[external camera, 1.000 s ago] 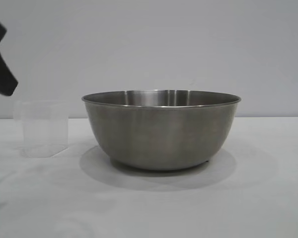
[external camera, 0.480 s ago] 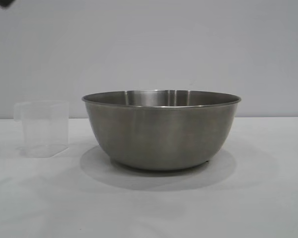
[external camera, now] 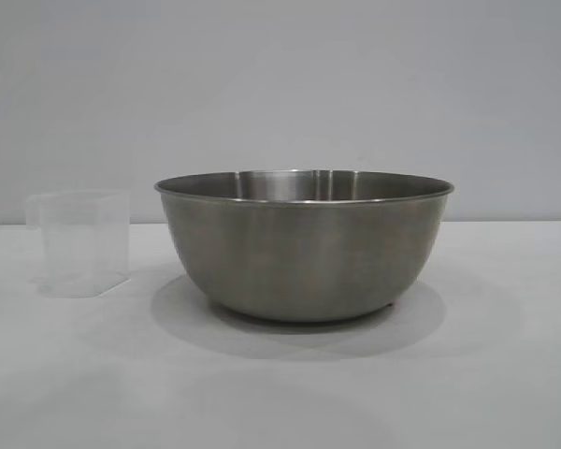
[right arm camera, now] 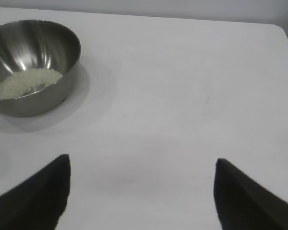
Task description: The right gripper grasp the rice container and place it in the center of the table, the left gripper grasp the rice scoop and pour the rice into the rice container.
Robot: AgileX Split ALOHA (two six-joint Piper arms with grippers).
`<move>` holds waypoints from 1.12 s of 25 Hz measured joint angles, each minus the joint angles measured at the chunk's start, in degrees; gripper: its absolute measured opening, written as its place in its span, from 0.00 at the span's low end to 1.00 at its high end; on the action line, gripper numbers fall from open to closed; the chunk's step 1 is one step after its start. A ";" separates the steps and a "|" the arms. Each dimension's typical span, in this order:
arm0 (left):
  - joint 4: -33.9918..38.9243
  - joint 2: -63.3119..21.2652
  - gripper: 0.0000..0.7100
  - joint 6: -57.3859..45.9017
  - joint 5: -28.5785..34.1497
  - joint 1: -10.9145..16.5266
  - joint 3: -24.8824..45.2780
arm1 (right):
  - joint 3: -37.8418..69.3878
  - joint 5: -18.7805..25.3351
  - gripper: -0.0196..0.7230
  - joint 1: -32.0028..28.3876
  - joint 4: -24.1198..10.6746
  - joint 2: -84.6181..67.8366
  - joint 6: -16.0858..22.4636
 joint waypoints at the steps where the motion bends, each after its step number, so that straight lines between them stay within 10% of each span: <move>1: 0.65 -1.83 0.68 0.00 1.64 0.00 -0.10 | 0.00 0.00 0.73 0.00 0.00 0.00 0.00; 13: 3.96 -18.91 0.68 0.00 19.85 0.00 0.67 | 0.00 0.00 0.73 0.00 0.00 0.00 0.00; 28: 2.92 -37.95 0.68 0.00 15.64 0.00 15.10 | 0.00 0.00 0.73 0.00 0.00 0.00 0.00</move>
